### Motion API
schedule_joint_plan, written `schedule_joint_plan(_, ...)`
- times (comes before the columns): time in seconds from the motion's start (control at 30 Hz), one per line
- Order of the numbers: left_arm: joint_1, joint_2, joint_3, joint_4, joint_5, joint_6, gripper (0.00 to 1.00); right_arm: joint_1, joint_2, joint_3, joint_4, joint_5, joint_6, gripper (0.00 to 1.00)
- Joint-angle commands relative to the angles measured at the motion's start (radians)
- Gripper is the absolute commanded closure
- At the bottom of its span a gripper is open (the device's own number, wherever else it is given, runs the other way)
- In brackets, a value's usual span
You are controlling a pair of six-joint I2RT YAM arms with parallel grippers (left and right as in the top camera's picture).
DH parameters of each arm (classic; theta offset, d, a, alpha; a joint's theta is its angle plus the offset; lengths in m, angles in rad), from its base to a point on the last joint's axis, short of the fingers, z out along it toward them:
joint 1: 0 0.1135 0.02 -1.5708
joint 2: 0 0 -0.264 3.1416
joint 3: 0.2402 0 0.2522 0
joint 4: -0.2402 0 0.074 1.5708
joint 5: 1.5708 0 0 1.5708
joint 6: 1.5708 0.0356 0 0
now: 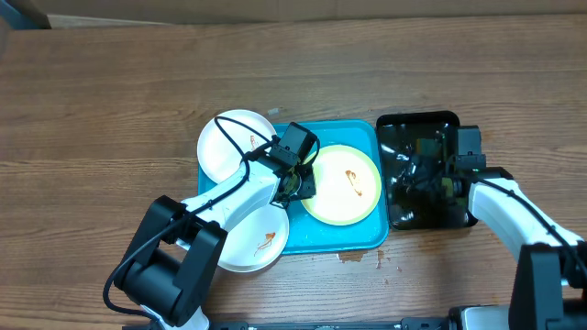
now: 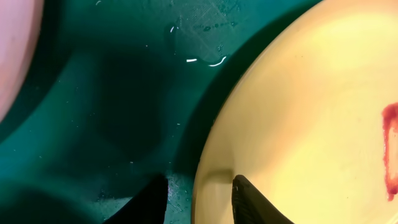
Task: Clean dirty plates on tray and stack at the side
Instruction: 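Close the right gripper on the sponge's narrow end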
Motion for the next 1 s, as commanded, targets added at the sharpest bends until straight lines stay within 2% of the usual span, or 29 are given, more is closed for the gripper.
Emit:
schedule_joint_plan(0.0, 0.006, 0.016, -0.005, -0.003, -0.022, 0.013, 0.63, -0.001, -0.010, 0.011, -0.010, -0.011, 0.005, 0.09)
schedule_joint_plan(0.3, 0.006, 0.016, -0.005, -0.008, -0.022, 0.021, 0.63, -0.001, 0.015, -0.011, 0.045, -0.011, 0.005, 0.10)
schedule_joint_plan(0.4, 0.006, 0.016, -0.005, -0.008, -0.022, 0.021, 0.63, -0.001, 0.016, -0.011, 0.037, -0.011, 0.006, 0.18)
schedule_joint_plan(0.53, 0.006, 0.016, -0.005, -0.008, -0.022, 0.020, 0.62, -0.001, 0.016, -0.022, 0.038, -0.005, 0.006, 0.22)
schedule_joint_plan(0.7, 0.006, 0.016, -0.005, -0.008, -0.022, 0.021, 0.62, -0.001, 0.018, -0.034, 0.037, 0.014, 0.006, 0.43)
schedule_joint_plan(0.83, 0.006, 0.016, -0.005, -0.008, -0.022, 0.021, 0.62, -0.001, 0.018, -0.034, 0.036, 0.014, 0.006, 0.43)
schedule_joint_plan(0.87, 0.006, 0.016, -0.005, -0.008, -0.022, 0.021, 0.62, -0.001, 0.018, -0.034, 0.036, 0.014, 0.006, 0.42)
schedule_joint_plan(0.9, 0.006, 0.016, -0.005, -0.008, -0.022, 0.021, 0.62, -0.001, 0.018, -0.034, 0.036, 0.014, 0.006, 0.36)
schedule_joint_plan(0.97, 0.006, 0.016, -0.005, -0.008, -0.022, 0.021, 0.62, -0.001, 0.018, -0.034, 0.036, 0.014, 0.006, 0.35)
